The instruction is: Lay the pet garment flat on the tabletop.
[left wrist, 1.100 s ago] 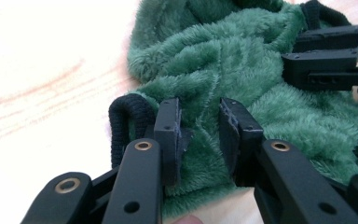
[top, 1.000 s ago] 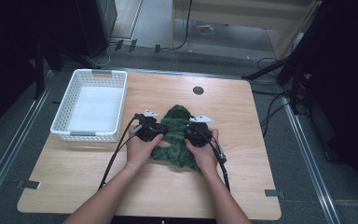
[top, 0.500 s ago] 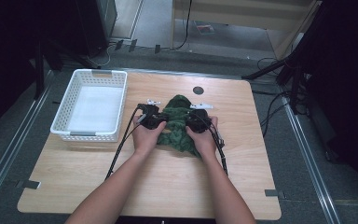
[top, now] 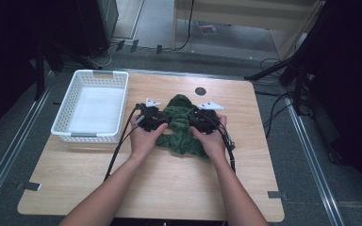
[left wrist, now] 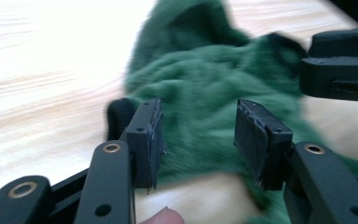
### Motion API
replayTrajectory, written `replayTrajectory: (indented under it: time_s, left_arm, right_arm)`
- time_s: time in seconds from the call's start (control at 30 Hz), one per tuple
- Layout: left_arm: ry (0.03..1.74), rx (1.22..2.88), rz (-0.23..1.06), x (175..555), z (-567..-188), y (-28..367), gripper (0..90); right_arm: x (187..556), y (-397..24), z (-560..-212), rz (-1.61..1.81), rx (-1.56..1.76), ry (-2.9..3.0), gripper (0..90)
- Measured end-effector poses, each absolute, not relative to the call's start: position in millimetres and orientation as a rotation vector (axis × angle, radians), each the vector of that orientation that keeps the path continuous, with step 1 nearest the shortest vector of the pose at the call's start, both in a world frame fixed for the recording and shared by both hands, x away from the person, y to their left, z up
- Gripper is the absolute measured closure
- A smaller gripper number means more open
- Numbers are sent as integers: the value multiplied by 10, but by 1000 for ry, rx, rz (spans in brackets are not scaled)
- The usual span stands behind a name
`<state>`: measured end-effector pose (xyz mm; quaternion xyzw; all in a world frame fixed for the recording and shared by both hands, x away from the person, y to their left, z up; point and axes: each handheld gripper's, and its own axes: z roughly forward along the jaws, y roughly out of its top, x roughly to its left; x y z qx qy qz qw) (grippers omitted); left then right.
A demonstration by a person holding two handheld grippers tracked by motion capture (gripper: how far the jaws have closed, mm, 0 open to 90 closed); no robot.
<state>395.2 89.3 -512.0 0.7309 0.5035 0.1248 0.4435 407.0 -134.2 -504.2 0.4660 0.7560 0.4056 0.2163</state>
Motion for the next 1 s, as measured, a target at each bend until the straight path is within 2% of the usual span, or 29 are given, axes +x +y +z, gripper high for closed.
replayTrajectory:
  time_s: [0.17, 0.33, 0.4, 0.57, 0.77, 0.87, 1.0]
  left_arm:
    - [1191, 1881, 340, 3654, -5112, 941, 537]
    - [1202, 1970, 376, 3467, -5266, 1011, 604]
    - [1215, 1976, 349, 3417, -5320, 1047, 633]
    - [1196, 2030, 400, 3292, -5438, 1064, 735]
    - [1203, 2026, 399, 3221, -5444, 1132, 790]
    - [1186, 2006, 379, 3203, -5445, 1137, 771]
    - [1150, 1959, 421, 3128, -5401, 1159, 567]
  right_arm:
    - [3685, -1436, -5008, 1147, 1273, 2167, 537]
    - [3343, -1521, -5166, 1092, 1288, 2199, 559]
    - [3252, -1592, -5239, 1077, 1320, 2174, 556]
    - [3205, -1705, -5385, 999, 1362, 2164, 624]
    - [3286, -1807, -5452, 967, 1383, 2104, 636]
    - [3307, -1819, -5440, 1008, 1389, 2121, 592]
    - [3237, -1781, -5358, 1106, 1314, 2124, 503]
